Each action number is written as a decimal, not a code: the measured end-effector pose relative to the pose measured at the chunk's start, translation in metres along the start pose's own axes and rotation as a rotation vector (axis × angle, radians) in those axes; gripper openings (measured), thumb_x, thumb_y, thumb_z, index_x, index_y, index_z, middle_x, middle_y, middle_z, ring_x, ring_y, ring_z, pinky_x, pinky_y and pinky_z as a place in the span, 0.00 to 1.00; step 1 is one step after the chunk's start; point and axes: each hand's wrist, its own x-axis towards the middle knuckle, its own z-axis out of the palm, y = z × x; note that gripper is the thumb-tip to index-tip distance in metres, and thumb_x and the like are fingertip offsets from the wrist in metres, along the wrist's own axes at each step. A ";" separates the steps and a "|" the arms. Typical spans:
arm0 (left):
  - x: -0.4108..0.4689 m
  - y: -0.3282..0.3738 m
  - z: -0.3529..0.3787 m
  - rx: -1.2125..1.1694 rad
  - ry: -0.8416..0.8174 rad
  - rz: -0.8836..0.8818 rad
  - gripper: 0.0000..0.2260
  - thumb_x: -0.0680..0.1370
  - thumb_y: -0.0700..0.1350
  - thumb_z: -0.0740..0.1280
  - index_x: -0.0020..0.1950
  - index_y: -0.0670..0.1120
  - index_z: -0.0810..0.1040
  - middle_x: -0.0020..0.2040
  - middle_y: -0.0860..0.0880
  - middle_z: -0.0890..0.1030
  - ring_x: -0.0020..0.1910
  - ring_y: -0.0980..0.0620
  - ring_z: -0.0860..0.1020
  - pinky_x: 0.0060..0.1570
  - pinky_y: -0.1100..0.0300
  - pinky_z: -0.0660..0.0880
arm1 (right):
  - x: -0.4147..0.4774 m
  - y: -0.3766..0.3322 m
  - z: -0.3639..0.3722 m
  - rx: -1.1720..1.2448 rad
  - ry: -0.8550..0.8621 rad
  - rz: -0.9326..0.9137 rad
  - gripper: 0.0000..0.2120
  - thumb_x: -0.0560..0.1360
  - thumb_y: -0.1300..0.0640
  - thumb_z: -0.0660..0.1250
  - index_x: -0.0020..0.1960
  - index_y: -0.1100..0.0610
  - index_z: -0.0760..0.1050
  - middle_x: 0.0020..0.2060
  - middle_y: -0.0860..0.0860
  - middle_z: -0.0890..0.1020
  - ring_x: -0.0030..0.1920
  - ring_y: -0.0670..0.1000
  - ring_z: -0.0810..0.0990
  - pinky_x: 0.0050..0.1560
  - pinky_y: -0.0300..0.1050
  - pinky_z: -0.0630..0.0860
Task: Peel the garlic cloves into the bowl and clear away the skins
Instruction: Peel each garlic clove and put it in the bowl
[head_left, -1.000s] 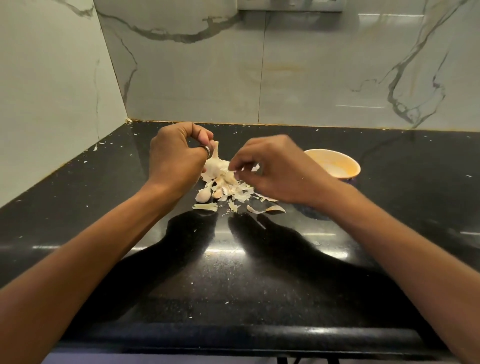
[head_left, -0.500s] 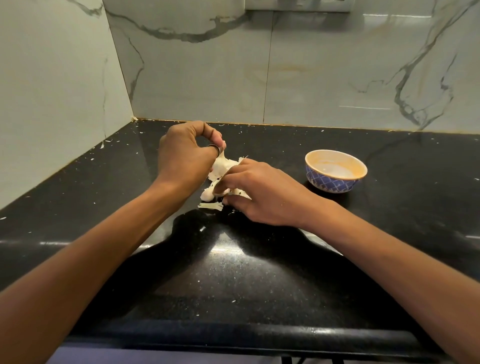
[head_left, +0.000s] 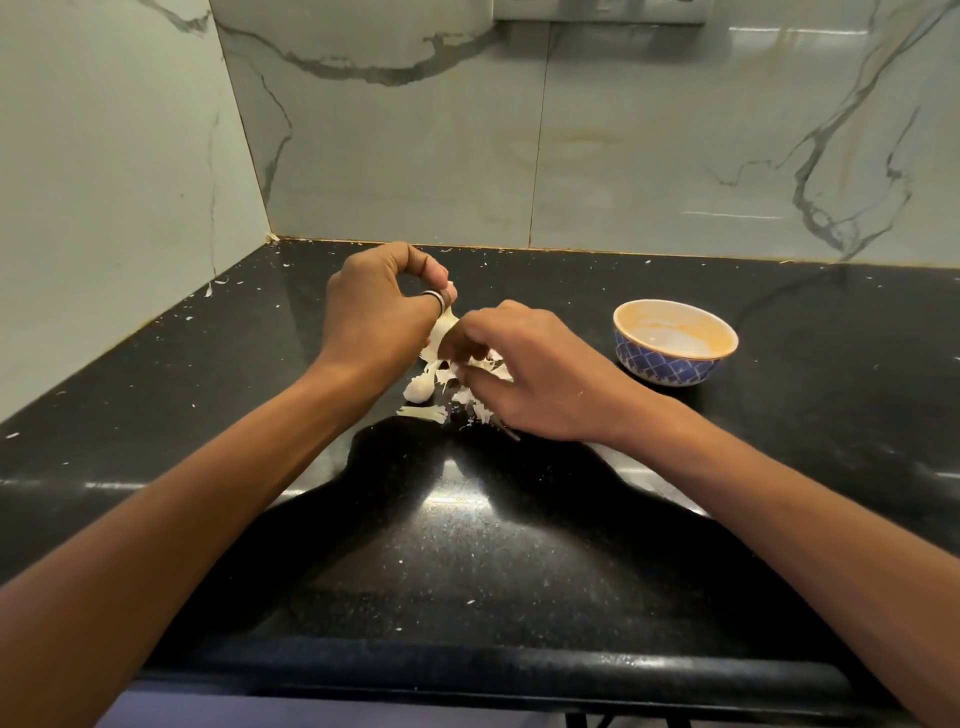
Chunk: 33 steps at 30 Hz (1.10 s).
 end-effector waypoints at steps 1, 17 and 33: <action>0.000 0.000 0.000 -0.009 -0.015 -0.009 0.08 0.74 0.42 0.75 0.41 0.54 0.80 0.46 0.56 0.83 0.41 0.52 0.81 0.44 0.48 0.82 | 0.000 0.001 -0.003 0.029 0.030 0.014 0.08 0.77 0.62 0.69 0.55 0.56 0.81 0.46 0.46 0.83 0.48 0.49 0.78 0.51 0.43 0.75; -0.010 0.017 0.002 -0.234 -0.433 -0.147 0.06 0.80 0.43 0.69 0.55 0.45 0.84 0.45 0.48 0.87 0.35 0.58 0.80 0.32 0.67 0.76 | 0.005 0.012 -0.033 0.764 0.176 0.450 0.08 0.80 0.66 0.68 0.58 0.59 0.77 0.48 0.57 0.82 0.44 0.51 0.78 0.36 0.39 0.74; -0.013 0.014 0.004 -0.304 -0.413 -0.211 0.09 0.76 0.41 0.74 0.55 0.40 0.84 0.44 0.44 0.87 0.39 0.53 0.85 0.40 0.61 0.83 | 0.005 0.014 -0.022 0.702 0.253 0.436 0.06 0.78 0.65 0.72 0.51 0.56 0.83 0.47 0.57 0.87 0.48 0.50 0.84 0.62 0.53 0.81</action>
